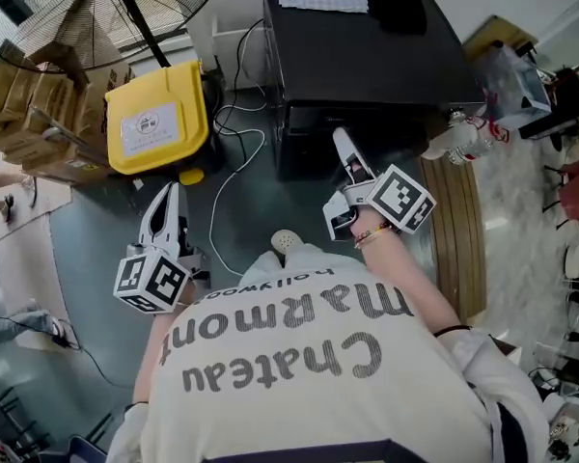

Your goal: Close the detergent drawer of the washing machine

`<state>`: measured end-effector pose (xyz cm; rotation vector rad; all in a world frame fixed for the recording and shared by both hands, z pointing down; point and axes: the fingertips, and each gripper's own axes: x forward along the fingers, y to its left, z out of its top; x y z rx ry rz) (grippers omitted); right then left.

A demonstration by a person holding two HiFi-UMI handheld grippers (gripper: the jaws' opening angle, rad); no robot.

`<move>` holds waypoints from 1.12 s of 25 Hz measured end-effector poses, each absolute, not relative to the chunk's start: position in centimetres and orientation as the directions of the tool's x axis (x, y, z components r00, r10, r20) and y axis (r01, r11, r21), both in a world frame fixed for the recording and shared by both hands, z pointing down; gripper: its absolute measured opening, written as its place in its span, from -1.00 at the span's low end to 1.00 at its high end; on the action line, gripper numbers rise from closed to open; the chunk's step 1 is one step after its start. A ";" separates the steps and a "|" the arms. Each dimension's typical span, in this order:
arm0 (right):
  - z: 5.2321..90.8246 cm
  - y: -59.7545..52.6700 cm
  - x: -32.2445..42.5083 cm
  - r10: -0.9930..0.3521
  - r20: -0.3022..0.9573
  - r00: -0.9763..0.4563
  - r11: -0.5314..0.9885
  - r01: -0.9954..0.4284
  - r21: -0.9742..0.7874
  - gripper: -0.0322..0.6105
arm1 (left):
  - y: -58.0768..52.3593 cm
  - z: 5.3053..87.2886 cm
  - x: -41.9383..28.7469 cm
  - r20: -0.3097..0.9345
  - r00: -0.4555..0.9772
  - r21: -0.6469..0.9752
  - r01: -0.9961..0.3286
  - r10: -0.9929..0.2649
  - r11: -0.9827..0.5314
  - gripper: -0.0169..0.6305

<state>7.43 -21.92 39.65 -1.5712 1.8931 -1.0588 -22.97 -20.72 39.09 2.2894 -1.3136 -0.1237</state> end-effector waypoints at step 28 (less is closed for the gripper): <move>38.2 -18.3 6.1 -0.879 0.253 -0.404 0.273 -0.861 -0.429 -0.74 | -14.4 37.6 -21.7 0.142 0.408 0.459 -0.834 -0.902 -0.305 -0.92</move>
